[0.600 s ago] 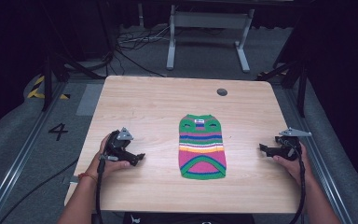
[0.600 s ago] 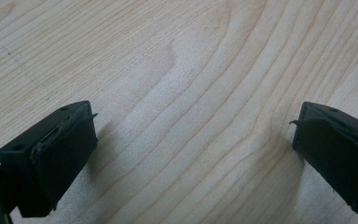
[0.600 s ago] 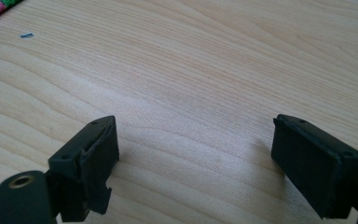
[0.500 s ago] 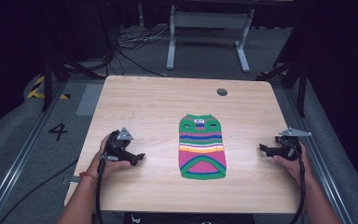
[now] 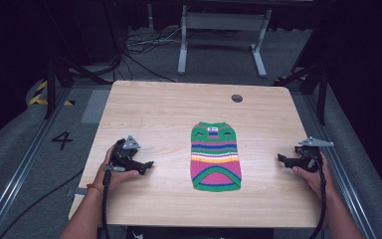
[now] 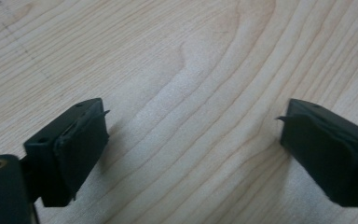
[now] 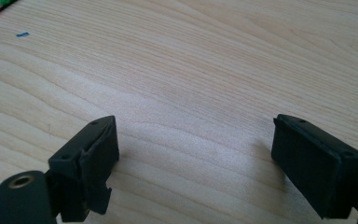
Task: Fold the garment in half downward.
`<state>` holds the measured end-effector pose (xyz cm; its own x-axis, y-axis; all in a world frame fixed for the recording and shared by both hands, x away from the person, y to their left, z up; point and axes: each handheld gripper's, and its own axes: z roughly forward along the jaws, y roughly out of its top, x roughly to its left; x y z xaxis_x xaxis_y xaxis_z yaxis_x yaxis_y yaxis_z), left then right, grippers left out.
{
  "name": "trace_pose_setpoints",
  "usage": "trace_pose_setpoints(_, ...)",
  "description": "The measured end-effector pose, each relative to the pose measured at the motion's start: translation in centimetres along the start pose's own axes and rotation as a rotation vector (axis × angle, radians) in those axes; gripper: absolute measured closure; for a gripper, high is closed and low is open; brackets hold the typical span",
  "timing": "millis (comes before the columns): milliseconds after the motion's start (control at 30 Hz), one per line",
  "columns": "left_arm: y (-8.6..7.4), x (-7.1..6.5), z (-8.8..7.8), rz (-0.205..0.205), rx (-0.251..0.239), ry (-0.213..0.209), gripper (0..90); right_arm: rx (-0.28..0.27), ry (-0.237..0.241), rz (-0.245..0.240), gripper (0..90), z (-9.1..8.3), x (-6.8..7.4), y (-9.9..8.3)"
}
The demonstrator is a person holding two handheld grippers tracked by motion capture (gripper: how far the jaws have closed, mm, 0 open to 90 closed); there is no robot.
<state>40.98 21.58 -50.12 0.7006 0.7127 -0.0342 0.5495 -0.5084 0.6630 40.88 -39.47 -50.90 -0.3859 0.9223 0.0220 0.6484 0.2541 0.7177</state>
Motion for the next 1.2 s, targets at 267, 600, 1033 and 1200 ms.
trace_pose_setpoints(267,0.5,-0.1,0.0,-0.011,0.017,0.01,20.2,0.004,0.012,-0.009,24.6,-0.6,-0.1,-0.1)
trace_pose_setpoints(600,3.3,-0.7,-0.4,0.075,-0.017,0.059,24.1,-0.038,0.133,-0.07,37.1,-1.7,1.6,1.8)
trace_pose_setpoints(1033,7.8,-1.7,2.3,0.063,-0.076,0.005,28.4,-0.081,0.172,-0.167,45.0,0.2,4.0,7.0)
trace_pose_setpoints(1200,9.1,-2.2,4.2,0.067,-0.087,0.012,31.3,-0.062,0.204,-0.212,48.4,2.3,5.7,9.1)
